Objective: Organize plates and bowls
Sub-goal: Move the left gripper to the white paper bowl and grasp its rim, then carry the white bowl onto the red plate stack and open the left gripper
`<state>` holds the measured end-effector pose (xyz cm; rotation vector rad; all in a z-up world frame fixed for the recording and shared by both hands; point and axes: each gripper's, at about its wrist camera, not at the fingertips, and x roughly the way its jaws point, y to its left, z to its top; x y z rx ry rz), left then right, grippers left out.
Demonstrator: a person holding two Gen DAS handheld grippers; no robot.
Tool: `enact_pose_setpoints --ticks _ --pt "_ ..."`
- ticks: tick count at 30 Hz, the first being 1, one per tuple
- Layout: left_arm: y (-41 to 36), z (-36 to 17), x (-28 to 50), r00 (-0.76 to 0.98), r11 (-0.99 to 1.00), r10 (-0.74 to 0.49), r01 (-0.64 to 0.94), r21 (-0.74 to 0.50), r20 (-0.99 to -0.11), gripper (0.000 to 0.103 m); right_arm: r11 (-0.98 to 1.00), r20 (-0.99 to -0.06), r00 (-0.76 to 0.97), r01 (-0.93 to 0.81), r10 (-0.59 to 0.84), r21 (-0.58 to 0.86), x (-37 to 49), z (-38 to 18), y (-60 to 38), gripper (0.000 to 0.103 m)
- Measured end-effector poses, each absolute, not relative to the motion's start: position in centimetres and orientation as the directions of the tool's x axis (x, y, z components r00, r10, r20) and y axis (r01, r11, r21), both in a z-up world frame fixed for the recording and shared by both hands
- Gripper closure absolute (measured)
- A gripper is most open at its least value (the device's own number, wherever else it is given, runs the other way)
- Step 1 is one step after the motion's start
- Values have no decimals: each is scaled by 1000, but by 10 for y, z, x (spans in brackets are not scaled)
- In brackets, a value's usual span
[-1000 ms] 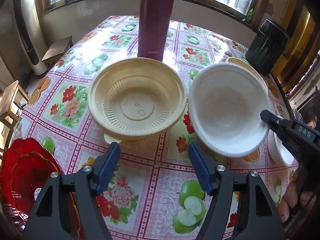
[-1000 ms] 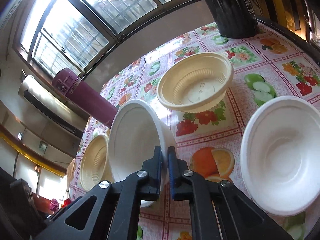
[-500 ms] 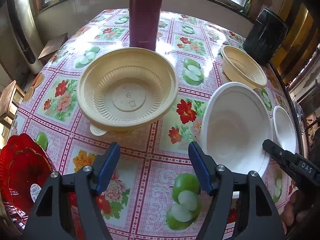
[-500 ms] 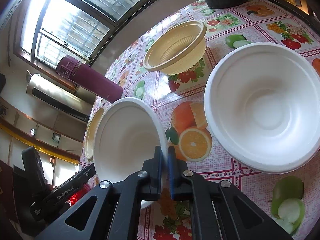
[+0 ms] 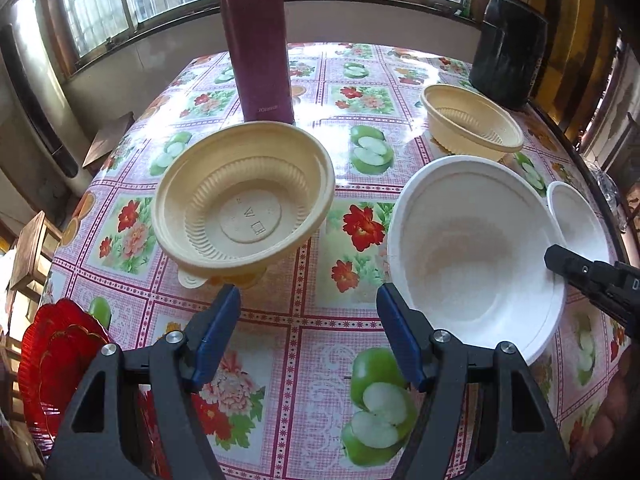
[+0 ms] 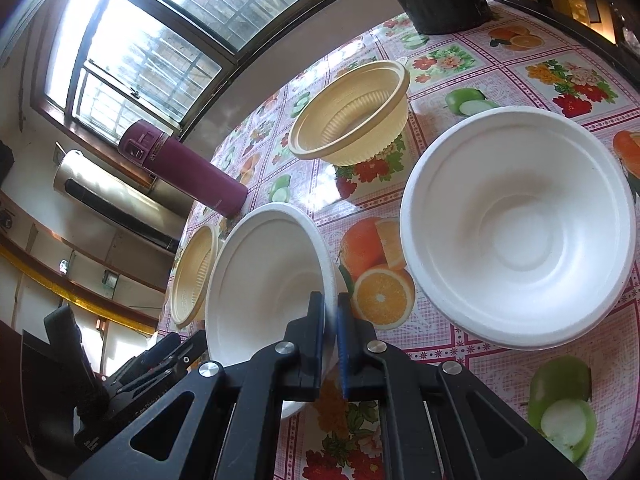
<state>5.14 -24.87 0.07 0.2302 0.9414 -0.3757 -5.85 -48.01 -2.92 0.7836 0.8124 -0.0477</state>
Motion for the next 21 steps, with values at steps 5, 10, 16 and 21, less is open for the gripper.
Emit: enact_pose_setpoints --ticks 5,10,16,21 --pt "-246 4 52 495 878 -317 476 -53 -809 29 731 -662 711 318 237 603 -58 -26 -478 97" --pt "-249 4 57 472 873 -339 480 -85 -814 25 739 -661 710 306 243 600 -56 -26 -476 96" --pt "-268 -22 68 360 878 -340 453 -156 -869 35 734 -668 702 314 247 602 -53 -30 -477 96" --pt "-275 -20 60 352 856 -378 484 -179 -857 87 724 -655 706 298 271 622 -52 -32 -477 95"
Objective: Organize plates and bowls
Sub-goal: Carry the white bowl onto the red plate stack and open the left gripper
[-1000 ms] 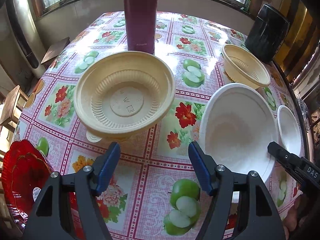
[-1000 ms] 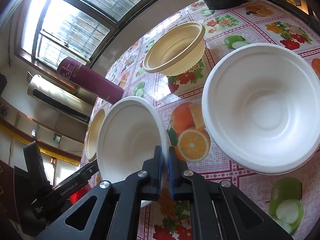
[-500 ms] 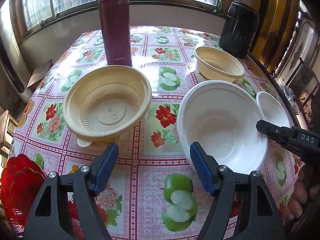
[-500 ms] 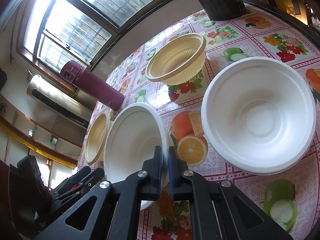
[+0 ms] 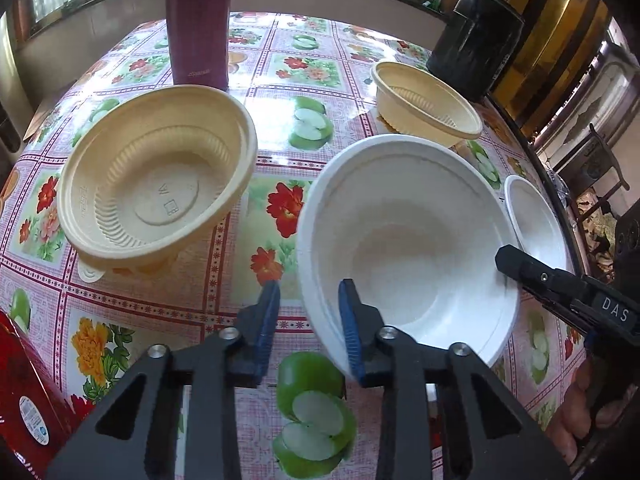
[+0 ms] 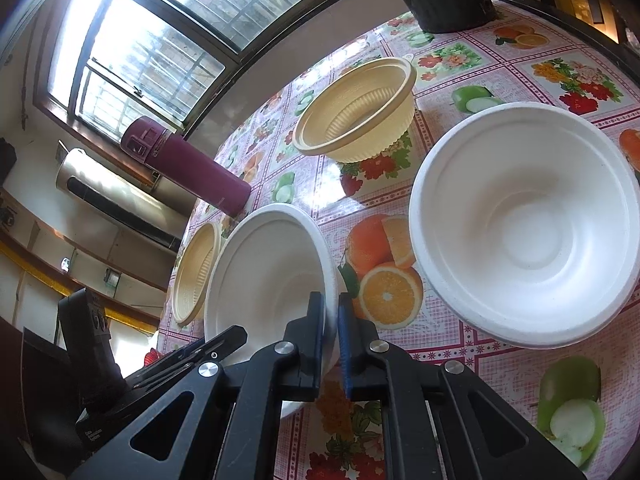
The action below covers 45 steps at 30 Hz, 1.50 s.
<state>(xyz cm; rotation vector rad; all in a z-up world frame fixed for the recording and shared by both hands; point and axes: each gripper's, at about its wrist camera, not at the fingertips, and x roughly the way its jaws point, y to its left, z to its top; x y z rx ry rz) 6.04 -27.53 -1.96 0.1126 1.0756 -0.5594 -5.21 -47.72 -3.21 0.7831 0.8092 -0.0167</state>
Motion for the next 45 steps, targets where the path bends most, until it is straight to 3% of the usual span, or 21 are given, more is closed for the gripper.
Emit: enact_pose_setpoints --ticks 11,22,32,39,45 --pt "-253 5 43 424 870 -346 479 -117 -837 89 728 -617 733 252 287 637 -56 -22 -453 95" --pt "-143 35 18 530 931 -286 351 -101 -798 89 766 -582 704 84 407 638 -42 5 -355 93" --pt "-35 30 3 597 983 -144 180 -43 -789 89 831 -633 609 -81 478 550 -23 6 -231 92" --pt "-6 0 7 552 992 -94 119 -34 -829 89 881 -706 556 -113 439 459 -18 -19 -178 91" --pt "3 -1 2 595 996 1 73 56 -803 85 908 -715 572 -152 402 390 -20 -19 -161 87"
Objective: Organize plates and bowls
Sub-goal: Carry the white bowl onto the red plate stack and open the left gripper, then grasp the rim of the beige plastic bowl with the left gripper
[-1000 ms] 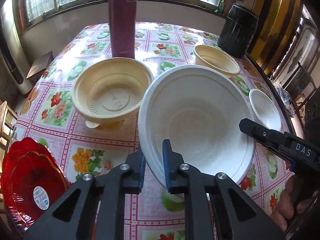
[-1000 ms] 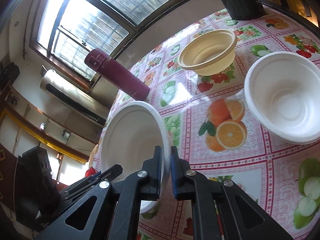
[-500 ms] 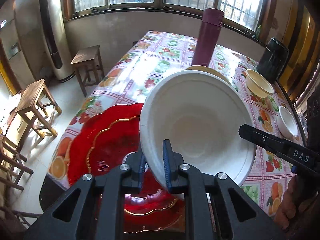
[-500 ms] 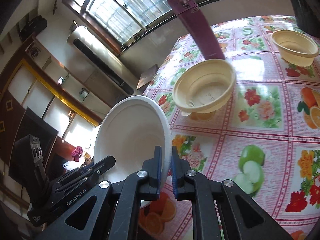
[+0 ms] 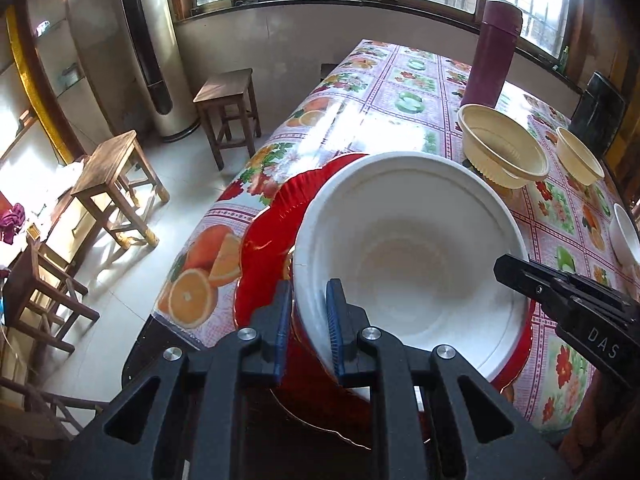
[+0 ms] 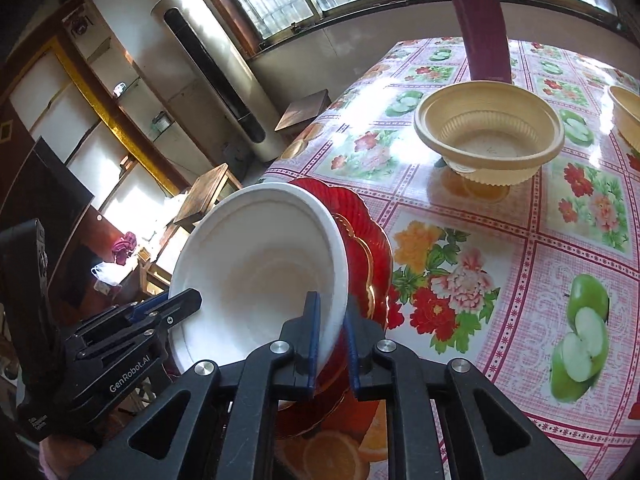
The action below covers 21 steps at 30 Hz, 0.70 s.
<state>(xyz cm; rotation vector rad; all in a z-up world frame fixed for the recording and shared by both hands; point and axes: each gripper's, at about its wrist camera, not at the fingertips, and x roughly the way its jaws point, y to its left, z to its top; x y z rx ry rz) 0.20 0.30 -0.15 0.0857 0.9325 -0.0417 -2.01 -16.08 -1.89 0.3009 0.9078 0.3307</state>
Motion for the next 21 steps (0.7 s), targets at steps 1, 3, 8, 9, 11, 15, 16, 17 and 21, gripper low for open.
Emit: enact_pose_setpoints --ticks 1,3,8,9,11,15,16,17,21 --pt "4 1 1 613 994 35 57 88 -790 77 912 -716 576 -153 395 379 -21 -18 -160 85" --pt "5 8 -4 658 987 107 18 158 -745 55 908 -701 588 -160 403 387 -26 -16 -165 71" --pt "6 35 -21 778 958 238 -88 274 -582 28 904 -630 671 -153 391 398 -37 0 -193 59" --pt "3 41 -24 794 959 231 -89 269 -562 22 908 -618 690 -143 377 395 -39 2 -201 53" --pt "-8 51 -30 817 971 171 -45 235 -550 19 913 -605 717 -112 347 391 -40 4 -215 50" --pt "-47 57 -32 813 976 29 102 191 -582 19 925 -593 756 -45 278 377 -44 3 -250 49" --pt "-60 56 -30 798 973 -5 144 182 -602 19 925 -591 762 -25 263 379 -46 3 -260 49" --pt "-72 54 -29 779 968 -39 185 171 -626 19 923 -587 770 -8 252 386 -47 3 -272 49" --pt "-117 44 -23 711 942 -110 298 156 -695 19 903 -552 810 67 198 423 -56 7 -322 41"
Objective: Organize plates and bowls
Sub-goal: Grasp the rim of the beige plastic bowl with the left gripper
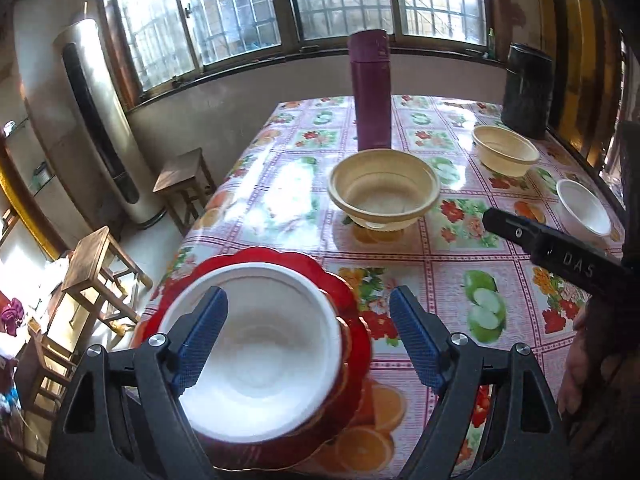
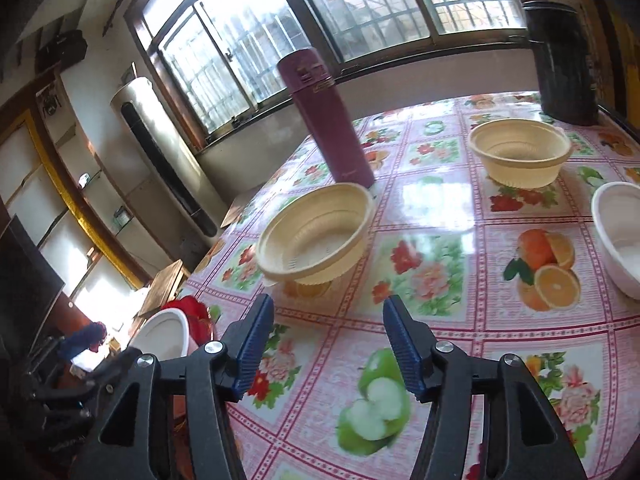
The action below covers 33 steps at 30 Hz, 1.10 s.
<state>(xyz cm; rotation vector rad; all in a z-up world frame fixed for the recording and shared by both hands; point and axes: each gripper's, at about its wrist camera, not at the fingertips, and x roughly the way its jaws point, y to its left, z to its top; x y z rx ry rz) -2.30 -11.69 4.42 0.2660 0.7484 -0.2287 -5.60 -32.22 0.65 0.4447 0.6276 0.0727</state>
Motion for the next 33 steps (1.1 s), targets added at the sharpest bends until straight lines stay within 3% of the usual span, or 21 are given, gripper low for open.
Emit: enact_pose_setpoints --ticks 7,15,19,26,33 --pt "-133 48 8 674 954 -56 255 161 -737 19 819 -551 796 127 253 559 -44 -5 -383 40" --pt "-130 66 76 636 962 -3 212 171 -772 19 770 -543 758 87 361 633 10 3 -368 40" --pt "-136 63 113 596 953 42 217 211 -802 19 721 -573 733 165 367 673 42 -9 -362 40" --pt "-148 35 171 486 948 96 221 228 -869 19 670 -594 720 243 360 702 72 -35 -348 40" --pt "-156 7 199 400 966 77 198 168 -913 19 658 -609 697 262 377 706 88 -51 -352 41"
